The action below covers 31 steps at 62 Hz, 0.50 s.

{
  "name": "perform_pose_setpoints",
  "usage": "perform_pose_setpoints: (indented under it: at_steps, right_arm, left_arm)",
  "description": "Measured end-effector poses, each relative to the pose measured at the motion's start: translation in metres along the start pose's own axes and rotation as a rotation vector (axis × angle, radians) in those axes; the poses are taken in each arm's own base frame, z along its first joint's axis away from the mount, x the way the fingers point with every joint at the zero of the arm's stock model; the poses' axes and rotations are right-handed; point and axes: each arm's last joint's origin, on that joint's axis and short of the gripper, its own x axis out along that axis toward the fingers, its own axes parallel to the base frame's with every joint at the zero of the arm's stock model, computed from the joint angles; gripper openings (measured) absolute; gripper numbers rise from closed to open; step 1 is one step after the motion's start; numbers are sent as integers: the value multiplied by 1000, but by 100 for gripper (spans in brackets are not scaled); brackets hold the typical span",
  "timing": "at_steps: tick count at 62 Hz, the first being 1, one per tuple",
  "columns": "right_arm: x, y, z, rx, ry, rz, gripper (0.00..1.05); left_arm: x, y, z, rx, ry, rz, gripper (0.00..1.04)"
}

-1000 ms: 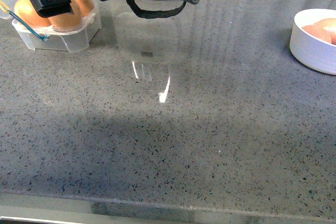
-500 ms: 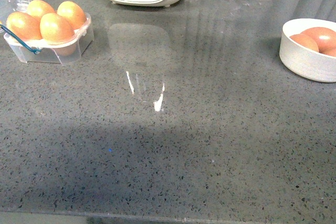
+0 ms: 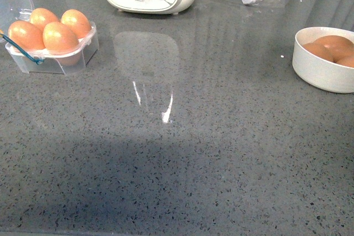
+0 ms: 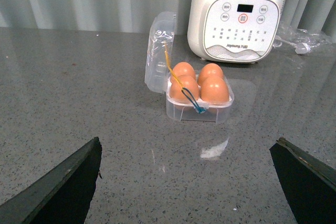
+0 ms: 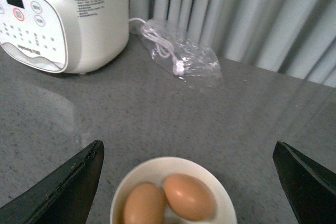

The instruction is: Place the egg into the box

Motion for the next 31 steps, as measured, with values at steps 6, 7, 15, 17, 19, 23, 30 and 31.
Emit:
perform_pose_setpoints:
  at_steps: [6, 7, 15, 17, 19, 23, 30, 31]
  right_arm:
    - [-25, -13, -5, -5, -13, -71, 97]
    - [-26, -13, -5, -5, -16, -76, 97]
    - [-33, -17, -1, -7, -40, -102, 97]
    - [-34, -17, -2, 8, -51, -129, 94]
    - [-35, -17, -4, 40, -73, -173, 89]
    - [-41, -15, -13, 93, -99, -209, 79]
    - [-57, -8, -31, 143, -104, -215, 56]
    - [-60, -7, -34, 146, -104, -215, 52]
  left_arm:
    - [0, 0, 0, 0, 0, 0, 98]
    - [0, 0, 0, 0, 0, 0, 98]
    - [0, 0, 0, 0, 0, -1, 98]
    - [0, 0, 0, 0, 0, 0, 98]
    - [0, 0, 0, 0, 0, 0, 98]
    - [0, 0, 0, 0, 0, 0, 98]
    - [0, 0, 0, 0, 0, 0, 98]
    - [0, 0, 0, 0, 0, 0, 98]
